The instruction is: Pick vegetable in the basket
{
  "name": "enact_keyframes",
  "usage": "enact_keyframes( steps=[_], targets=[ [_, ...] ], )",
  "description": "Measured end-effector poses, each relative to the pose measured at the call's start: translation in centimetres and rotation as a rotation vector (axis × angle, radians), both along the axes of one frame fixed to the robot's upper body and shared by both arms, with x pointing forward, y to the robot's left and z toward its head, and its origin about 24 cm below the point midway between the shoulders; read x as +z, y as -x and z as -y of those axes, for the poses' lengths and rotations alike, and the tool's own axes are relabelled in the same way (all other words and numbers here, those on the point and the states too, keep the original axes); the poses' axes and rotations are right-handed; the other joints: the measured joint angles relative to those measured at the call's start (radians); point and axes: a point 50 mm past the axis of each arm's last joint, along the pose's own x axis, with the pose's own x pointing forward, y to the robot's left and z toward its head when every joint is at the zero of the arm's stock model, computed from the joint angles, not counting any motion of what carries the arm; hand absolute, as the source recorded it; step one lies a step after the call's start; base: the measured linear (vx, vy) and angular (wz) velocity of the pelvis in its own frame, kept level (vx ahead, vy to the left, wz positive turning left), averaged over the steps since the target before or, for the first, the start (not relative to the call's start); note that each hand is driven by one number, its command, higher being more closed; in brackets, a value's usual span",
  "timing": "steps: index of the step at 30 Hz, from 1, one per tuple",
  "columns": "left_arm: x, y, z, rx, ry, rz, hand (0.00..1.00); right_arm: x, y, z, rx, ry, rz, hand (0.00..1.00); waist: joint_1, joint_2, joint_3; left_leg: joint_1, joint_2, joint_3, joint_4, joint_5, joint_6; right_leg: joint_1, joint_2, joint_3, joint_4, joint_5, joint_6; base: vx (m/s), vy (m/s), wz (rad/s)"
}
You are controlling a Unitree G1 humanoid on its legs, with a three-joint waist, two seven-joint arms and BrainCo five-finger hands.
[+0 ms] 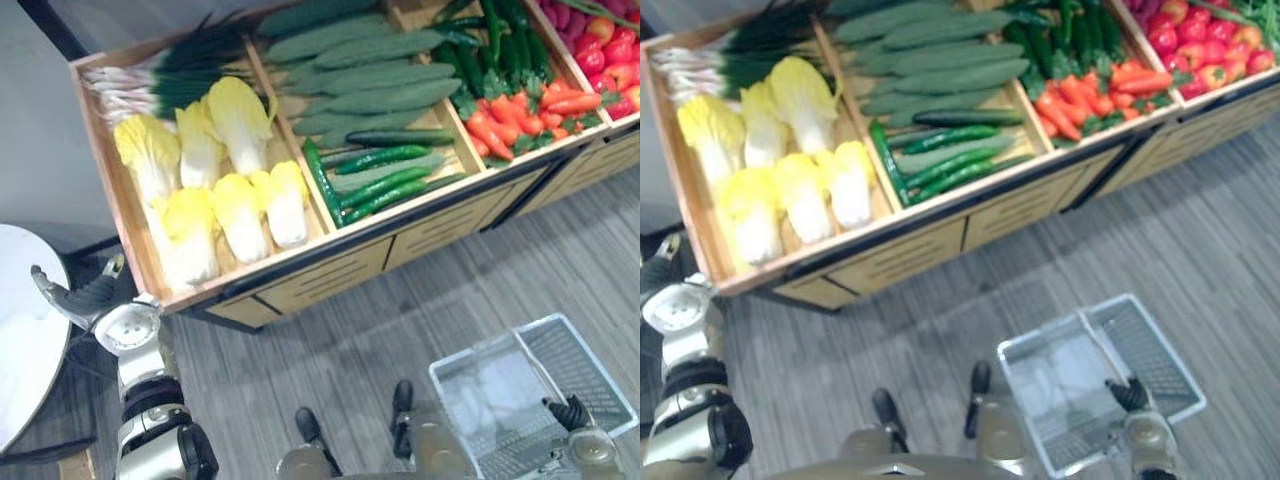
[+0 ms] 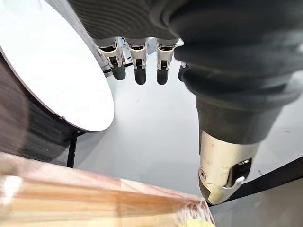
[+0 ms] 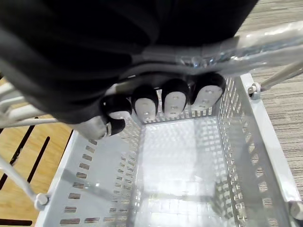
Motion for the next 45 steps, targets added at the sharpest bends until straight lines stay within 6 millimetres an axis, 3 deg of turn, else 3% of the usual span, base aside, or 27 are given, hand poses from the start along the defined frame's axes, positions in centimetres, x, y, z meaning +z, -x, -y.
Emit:
enact_keyframes(
  steps=[10,24,38,45],
  targets=[
    [2.1,-2.4,0.5,-0.052,-0.031,0.011,0.0,0.5,-2.1,-0.8,0.078,0.012,0.039,1.0,0.003,-0.004,0.036,-0.027,-0.012,0.005,0.0,0.0,0.0,-0.036,-0.007,0.024,-0.003,0.016,-0.002,0.03,-0.01,-0.05],
    [1.4,-4.2,2.0,-0.18,-0.107,-0.136,0.0,1.1,-4.0,-1.4,0.113,0.028,0.082,1.0,0.004,-0.006,0.104,-0.049,-0.016,0.013,0.0,-0.002,0.004,-0.06,-0.004,0.043,-0.027,0.042,0.0,0.01,-0.013,-0.04],
    [1.0,-4.4,2.2,-0.187,-0.131,-0.179,0.0,1.3,-4.7,-1.8,0.135,0.025,0.093,1.0,0.008,-0.006,0.11,-0.053,-0.017,0.031,0.0,-0.003,0.003,-0.076,-0.003,0.064,-0.027,0.051,-0.002,0.01,-0.01,-0.03],
    [0.9,-4.9,2.9,-0.23,-0.187,-0.224,0.0,1.2,-4.7,-2.0,0.142,0.023,0.093,1.0,0.025,-0.005,0.11,-0.058,-0.016,0.041,0.0,-0.003,0.003,-0.077,-0.001,0.076,-0.051,0.068,-0.002,0.01,-0.006,-0.04]
  ],
)
